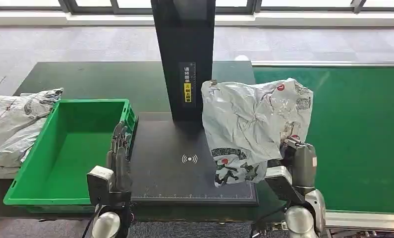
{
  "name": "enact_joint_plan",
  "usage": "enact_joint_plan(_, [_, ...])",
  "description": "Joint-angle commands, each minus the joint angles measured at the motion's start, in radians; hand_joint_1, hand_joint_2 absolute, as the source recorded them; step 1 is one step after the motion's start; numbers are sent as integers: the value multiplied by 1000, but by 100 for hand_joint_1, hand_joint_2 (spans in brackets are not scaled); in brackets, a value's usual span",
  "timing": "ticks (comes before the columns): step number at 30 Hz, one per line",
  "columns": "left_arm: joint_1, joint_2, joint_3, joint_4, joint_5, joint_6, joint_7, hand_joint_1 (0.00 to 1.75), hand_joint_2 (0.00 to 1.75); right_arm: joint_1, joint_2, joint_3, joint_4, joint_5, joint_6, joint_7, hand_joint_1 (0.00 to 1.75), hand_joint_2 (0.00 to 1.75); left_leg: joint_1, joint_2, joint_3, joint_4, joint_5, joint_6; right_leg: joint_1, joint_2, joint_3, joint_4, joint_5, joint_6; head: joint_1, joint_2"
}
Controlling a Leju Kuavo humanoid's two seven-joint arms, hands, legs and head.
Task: Moved the parcel from conveyor to table for the left to box.
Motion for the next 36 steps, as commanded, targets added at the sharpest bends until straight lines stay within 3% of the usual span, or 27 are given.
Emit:
enact_joint_plan(1, [-71, 24, -3, 85, 3, -27, 10, 0, 0, -22, 10, 141, 16, -22, 112, -31, 175, 175, 0, 2, 0, 0, 0, 0, 0, 1, -1, 0, 1, 0, 0, 0])
enact_joint_plan(5, [-124, 8, -16, 127, 23, -57, -10, 0, 0, -76, 22, 330, 111, -39, 120, -4, 175, 175, 1, 5, -1, 0, 0, 0, 1, 4, -3, 1, 2, -1, 0, 0])
enact_joint_plan(11, [-121, -12, -20, 98, 50, 3, -43, 0, 0, -196, 46, 342, 419, -125, 132, -5, 175, 175, 1, 9, 0, -1, 1, 0, 2, 7, -1, -1, 4, -1, 0, 0])
enact_joint_plan(13, [-104, -26, -18, 26, 89, 71, -33, 0, 0, -295, 59, 293, 674, -181, 197, 91, 175, 175, 1, 6, 2, -1, 1, -1, 2, 5, 1, -1, 3, -1, 0, 0])
enact_joint_plan(15, [-102, -19, -44, -23, 85, 92, 16, 0, 0, -380, 77, 265, 889, -199, 200, -15, 175, 175, 2, 9, 1, -1, 2, 0, 3, 8, -1, -3, 5, -1, 0, 0])
enact_joint_plan(23, [-123, -19, -70, -12, 79, 91, 45, 0, 0, -385, 105, 245, 966, -209, 216, -20, 175, 175, 1, 4, -1, 0, 2, -1, 2, 3, -2, 0, 3, -2, 0, 0])
enact_joint_plan(24, [-129, -20, -75, -11, 75, 89, 47, 0, 0, -389, 106, 238, 983, -203, 192, 14, 35, 175, 1, 2, -1, 0, 2, -1, 2, 1, -2, 0, 2, -2, 0, 0])
enact_joint_plan(25, [-131, -20, -77, -11, 74, 89, 48, 0, 0, -388, 105, 238, 984, -203, 194, 14, 2, 175, 1, 3, -1, -1, 2, -1, 2, 2, -1, -1, 2, -2, 0, 0])
enact_joint_plan(28, [-135, -17, -85, -8, 59, 101, 57, 0, 0, -396, 93, 223, 1012, -168, 122, 120, 0, 175, 1, 1, -2, 0, 2, -1, 2, 0, -3, 0, 2, -2, 0, 0])
enact_joint_plan(36, [-132, -15, -87, -6, 55, 109, 55, 0, 0, -393, 88, 214, 1006, -167, 129, 132, 0, 175, 1, 1, -3, 0, 3, -1, 2, -1, -3, 0, 2, -2, 0, 0])
